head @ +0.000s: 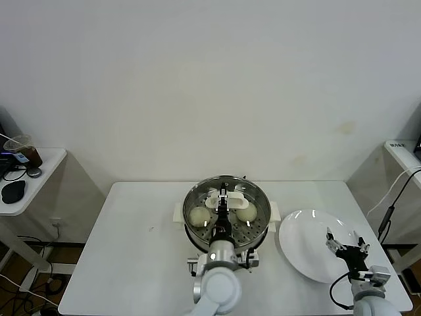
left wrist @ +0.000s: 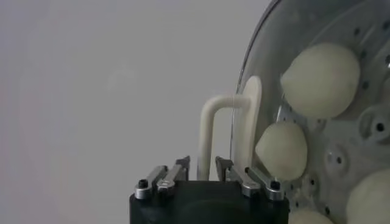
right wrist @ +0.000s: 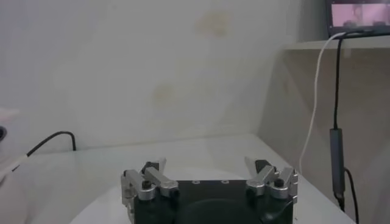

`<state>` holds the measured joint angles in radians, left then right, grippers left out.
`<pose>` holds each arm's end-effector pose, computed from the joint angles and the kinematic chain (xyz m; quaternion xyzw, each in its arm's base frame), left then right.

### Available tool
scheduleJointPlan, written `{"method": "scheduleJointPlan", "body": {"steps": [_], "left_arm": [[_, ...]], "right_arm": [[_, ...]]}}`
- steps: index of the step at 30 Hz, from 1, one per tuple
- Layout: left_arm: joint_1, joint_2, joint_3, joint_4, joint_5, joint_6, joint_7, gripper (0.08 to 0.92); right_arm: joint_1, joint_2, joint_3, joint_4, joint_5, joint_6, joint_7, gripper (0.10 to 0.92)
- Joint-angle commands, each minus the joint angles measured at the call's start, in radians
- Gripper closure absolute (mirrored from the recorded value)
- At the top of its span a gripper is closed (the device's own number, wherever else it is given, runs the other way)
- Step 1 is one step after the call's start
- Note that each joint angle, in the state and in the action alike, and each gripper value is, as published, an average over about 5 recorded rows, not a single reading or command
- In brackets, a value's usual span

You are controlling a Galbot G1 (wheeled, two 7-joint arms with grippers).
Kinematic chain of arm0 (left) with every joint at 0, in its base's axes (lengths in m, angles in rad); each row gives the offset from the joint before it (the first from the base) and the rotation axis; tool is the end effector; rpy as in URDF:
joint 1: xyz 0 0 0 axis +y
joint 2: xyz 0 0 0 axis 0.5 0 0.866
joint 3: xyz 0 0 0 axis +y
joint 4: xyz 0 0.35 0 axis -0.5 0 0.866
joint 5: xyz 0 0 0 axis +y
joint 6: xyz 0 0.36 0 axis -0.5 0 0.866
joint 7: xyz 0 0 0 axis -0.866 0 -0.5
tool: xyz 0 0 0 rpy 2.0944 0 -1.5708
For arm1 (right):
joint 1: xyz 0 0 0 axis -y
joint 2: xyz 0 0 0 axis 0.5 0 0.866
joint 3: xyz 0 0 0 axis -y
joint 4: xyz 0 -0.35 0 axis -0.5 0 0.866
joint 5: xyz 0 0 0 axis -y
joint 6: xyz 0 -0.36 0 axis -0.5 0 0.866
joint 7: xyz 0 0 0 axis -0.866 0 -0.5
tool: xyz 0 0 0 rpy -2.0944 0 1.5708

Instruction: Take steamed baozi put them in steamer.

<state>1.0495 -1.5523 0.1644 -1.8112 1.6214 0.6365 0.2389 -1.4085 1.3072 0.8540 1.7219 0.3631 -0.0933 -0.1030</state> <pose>0.2695 -0.2171 -0.2690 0.0277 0.7356 0.6767 0.0129 0.2246 -0.1886 -0.3580 -0.0859 -0.9908 -0.0237 0.1022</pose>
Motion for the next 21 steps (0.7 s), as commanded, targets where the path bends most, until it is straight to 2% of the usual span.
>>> {"method": "scheduleJointPlan", "body": {"steps": [1, 9, 15, 18, 21], "left_arm": [[0.099, 0.055, 0.003, -0.175, -0.002, -0.026, 0.025, 0.434], [0.169, 0.096, -0.041, -0.287, 0.015, -0.027, 0.022, 0.213], [0.274, 0.138, -0.145, -0.448, -0.039, -0.045, -0.056, 0.178], [0.327, 0.152, -0.237, -0.503, -0.166, -0.072, -0.153, 0.177], [0.371, 0.154, -0.369, -0.536, -0.406, -0.147, -0.243, 0.177]], "right_arm": [[0.002, 0.002, -0.003, 0.0, -0.001, 0.0, 0.0, 0.203], [-0.005, 0.007, -0.004, 0.015, 0.005, -0.01, -0.003, 0.203], [-0.029, 0.014, -0.015, 0.072, 0.018, -0.011, -0.035, 0.203], [-0.049, 0.02, -0.02, 0.111, -0.03, -0.002, -0.08, 0.203], [-0.08, 0.029, -0.045, 0.17, -0.051, -0.011, -0.098, 0.203]]}}
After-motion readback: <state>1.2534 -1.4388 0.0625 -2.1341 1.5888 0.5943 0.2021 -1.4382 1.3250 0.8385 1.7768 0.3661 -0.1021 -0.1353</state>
